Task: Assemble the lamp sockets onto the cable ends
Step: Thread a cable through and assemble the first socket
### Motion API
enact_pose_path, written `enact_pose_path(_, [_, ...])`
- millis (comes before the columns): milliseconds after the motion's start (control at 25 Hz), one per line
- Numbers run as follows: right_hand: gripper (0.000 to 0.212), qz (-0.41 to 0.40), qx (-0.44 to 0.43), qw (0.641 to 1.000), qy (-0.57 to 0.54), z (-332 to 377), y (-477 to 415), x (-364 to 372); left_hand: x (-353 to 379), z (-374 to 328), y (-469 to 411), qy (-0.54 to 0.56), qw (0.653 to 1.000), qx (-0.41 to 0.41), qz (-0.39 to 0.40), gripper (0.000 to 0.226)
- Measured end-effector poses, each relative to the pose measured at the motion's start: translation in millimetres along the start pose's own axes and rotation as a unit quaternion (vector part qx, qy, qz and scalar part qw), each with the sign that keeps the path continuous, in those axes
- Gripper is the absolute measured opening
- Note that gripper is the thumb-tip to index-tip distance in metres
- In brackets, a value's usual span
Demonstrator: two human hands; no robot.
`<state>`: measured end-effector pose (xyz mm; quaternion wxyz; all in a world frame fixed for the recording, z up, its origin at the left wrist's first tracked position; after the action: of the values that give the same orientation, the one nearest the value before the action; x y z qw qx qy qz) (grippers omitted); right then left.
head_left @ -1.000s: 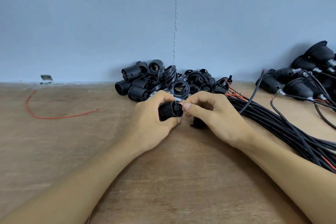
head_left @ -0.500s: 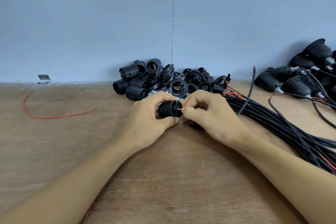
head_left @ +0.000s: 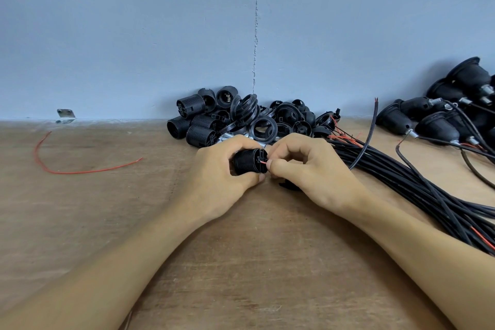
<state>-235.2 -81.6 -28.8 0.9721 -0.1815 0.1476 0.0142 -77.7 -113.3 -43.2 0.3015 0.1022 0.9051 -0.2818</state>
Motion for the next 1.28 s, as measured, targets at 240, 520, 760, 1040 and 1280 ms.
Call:
enact_pose_path(240, [0.016, 0.016, 0.013, 1.000, 0.018, 1.8, -0.9, 0.5, -0.9, -3.4, 1.4, -0.018, 1.000, 0.007, 0.000, 0.039])
enact_pose_path(520, [0.014, -0.008, 0.024, 0.999, 0.029, 2.2, 0.1, -1.0, -3.1, -10.5, 2.7, -0.029, 0.999, 0.026, -0.011, 0.038])
enact_pose_path(760, [0.015, -0.015, 0.010, 0.998, 0.064, 3.0, 1.5, -0.3, -3.7, -15.2, 3.8, -0.053, 0.997, 0.051, -0.022, 0.035])
enact_pose_path(1040, [0.016, -0.018, -0.038, 0.994, 0.097, 9.7, 3.3, 0.6, -3.9, -15.6, 4.7, -0.119, 0.990, 0.066, -0.029, 0.026])
enact_pose_path(1280, [0.014, -0.013, -0.044, 0.994, 0.098, 10.5, 3.3, 2.3, -2.4, -13.8, 4.1, -0.121, 0.991, 0.053, -0.013, 0.018])
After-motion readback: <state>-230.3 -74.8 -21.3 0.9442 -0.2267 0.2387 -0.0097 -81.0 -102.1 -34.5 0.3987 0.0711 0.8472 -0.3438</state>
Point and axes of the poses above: each hand's wrist, its own y-axis away from the middle knuckle, its own x-axis out of the palm, z = x × y, the point moved 7 cm from there along -y, towards the middle knuckle, and after that the axes turned 10 degrees about -y, right-handed, at the moved point
